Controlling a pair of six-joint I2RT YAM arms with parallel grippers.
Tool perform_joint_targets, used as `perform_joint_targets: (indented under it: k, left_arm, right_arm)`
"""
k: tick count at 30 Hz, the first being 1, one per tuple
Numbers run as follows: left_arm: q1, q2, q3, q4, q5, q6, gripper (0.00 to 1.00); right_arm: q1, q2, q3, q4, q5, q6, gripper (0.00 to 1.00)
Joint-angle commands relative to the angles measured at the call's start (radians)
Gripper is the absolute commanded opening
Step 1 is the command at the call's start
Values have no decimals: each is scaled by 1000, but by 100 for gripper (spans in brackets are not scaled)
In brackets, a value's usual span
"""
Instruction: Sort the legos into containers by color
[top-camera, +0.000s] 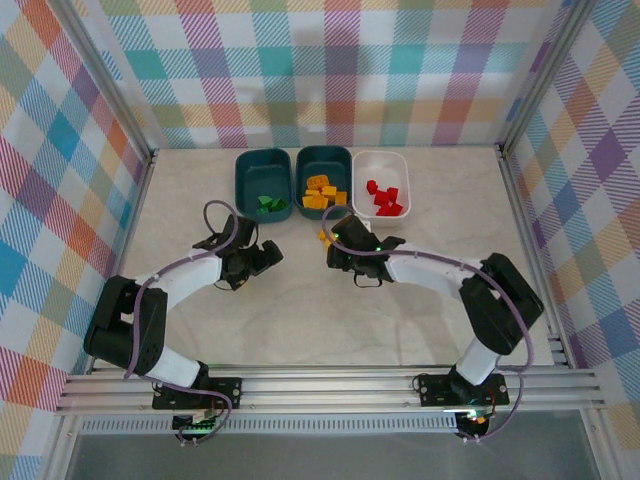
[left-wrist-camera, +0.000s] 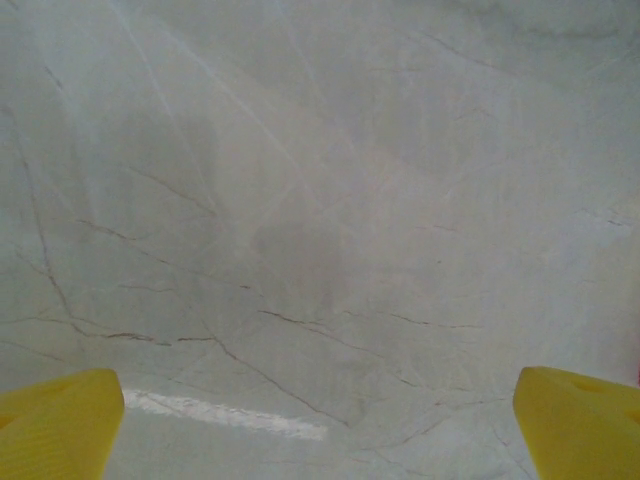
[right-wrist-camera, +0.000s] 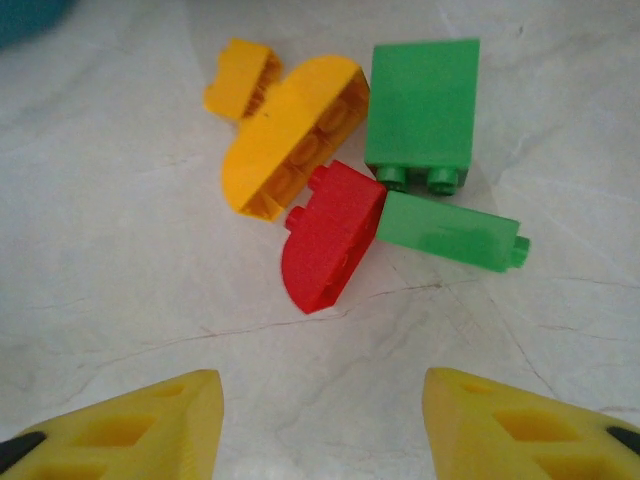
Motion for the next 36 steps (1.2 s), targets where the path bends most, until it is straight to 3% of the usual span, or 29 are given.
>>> perform_joint_targets:
  k: [1, 9, 15, 26, 36]
  left_arm:
    - [3, -40, -21, -14, -17, 4, 100]
    - [6, -81, -36, -36, -25, 32, 100]
    - [11, -99, -52, -37, -24, 31, 100]
    - [17, -116, -56, -42, -15, 40, 100]
    - [19, -108, -19, -80, -40, 71, 100]
  right_arm:
    - [-1, 80, 57, -6, -47, 69, 54]
    - [-4, 191, 120, 2, -23, 76, 54]
    - [-12, 263, 195, -72, 77, 70, 53]
    - [-32, 306, 200, -52, 154, 22, 32]
    - [-25, 168, 99, 15, 103, -38, 21]
